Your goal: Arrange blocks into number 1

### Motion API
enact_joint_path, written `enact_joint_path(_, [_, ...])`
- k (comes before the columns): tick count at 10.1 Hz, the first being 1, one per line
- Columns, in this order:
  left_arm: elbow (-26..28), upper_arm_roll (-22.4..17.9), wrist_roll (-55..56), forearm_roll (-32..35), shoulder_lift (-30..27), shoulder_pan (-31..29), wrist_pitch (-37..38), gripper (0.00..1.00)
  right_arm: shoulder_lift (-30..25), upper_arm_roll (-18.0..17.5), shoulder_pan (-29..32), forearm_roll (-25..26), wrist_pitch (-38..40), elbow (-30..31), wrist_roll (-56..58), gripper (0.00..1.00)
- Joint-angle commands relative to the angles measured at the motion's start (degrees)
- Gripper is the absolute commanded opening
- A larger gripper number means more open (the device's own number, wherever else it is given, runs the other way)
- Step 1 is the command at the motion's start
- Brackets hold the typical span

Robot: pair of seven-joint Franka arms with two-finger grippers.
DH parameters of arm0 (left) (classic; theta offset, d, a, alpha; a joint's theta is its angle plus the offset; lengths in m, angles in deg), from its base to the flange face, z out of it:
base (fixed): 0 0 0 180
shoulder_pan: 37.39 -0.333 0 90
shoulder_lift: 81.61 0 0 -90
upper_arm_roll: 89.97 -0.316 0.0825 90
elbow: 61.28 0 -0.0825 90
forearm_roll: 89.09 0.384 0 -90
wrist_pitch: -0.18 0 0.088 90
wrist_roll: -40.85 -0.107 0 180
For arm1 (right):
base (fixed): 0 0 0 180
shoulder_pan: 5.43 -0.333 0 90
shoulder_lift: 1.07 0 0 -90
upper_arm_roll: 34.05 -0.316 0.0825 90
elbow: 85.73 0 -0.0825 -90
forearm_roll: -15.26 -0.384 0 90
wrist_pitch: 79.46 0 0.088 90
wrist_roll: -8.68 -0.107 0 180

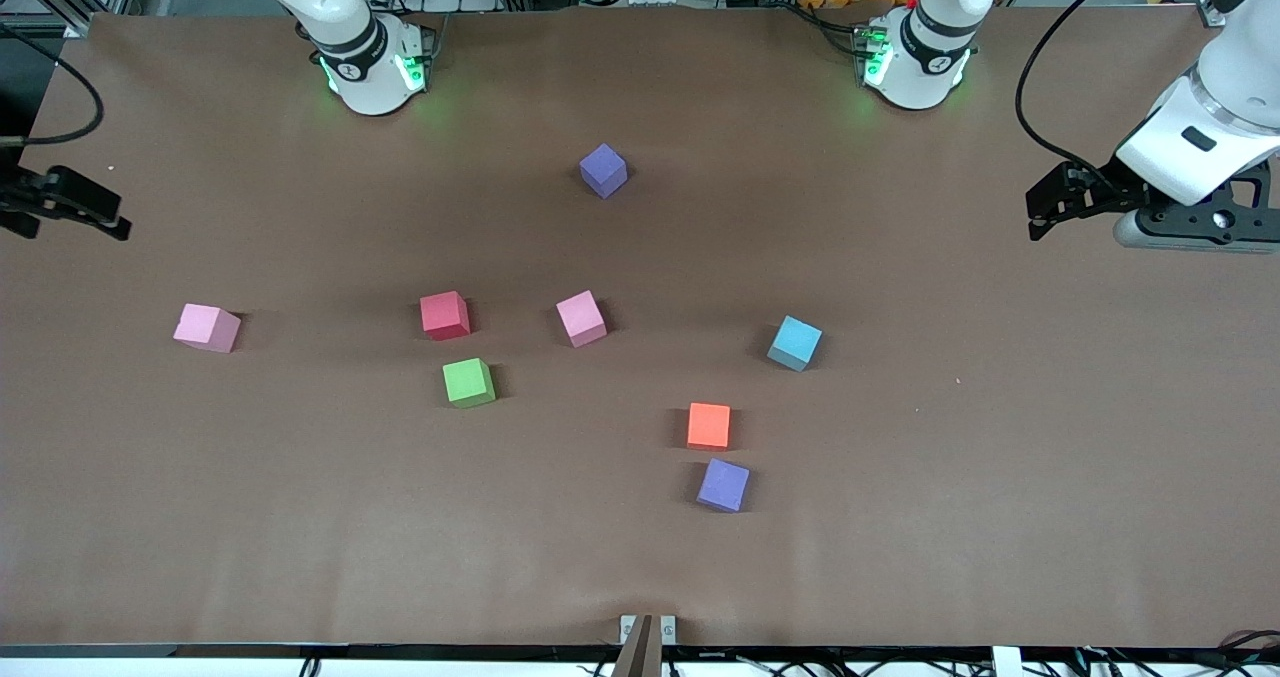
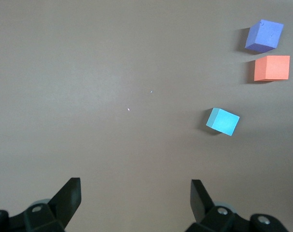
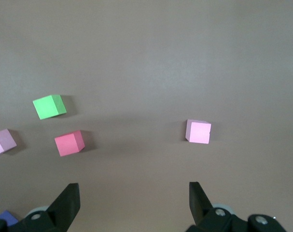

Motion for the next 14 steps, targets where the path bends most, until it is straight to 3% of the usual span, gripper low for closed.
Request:
enact_joint_path(1, [-1.6, 0.9, -1.4, 0.2, 1.3, -1.1, 1.3, 1.00, 0.6, -0.1, 3.7, -0.7, 1.2, -2.8, -0.2, 1.00])
enact_joint_path(4, [-1.7, 0.6, -0.6, 0.2, 3.3, -1.0, 1.2, 1.00, 0.3, -0.5, 3.5, -0.7, 3.0, -3.6, -0.1, 1.00])
enact_joint_path(7, [-1.6, 1.2, 4.5, -0.2, 11.4, 4.2, -0.9, 1.00, 0.3, -0.5, 3.6, -0.6, 2.9, -3.6, -0.2, 1.00])
enact_joint_path(9, [-1.3, 1.3, 9.0, -2.3, 17.2, 8.7, -4.6, 1.00, 0.6, -0.5, 3.2, -0.5, 2.9, -3.6, -0.6, 1.00])
enact_joint_path(12, [-1.2, 1.4, 11.0, -2.6, 27.7, 15.4, -18.5, 1.00, 0.6, -0.6, 2.9, -0.6, 2.8, -3.5, -0.8, 1.00])
enact_joint_path(14, [-1.1, 1.3, 21.1, -2.2, 31.3, 22.7, -22.1, 1.00, 0.5, -0.6, 2.8, -0.8, 2.5, -3.6, -0.9, 1.00])
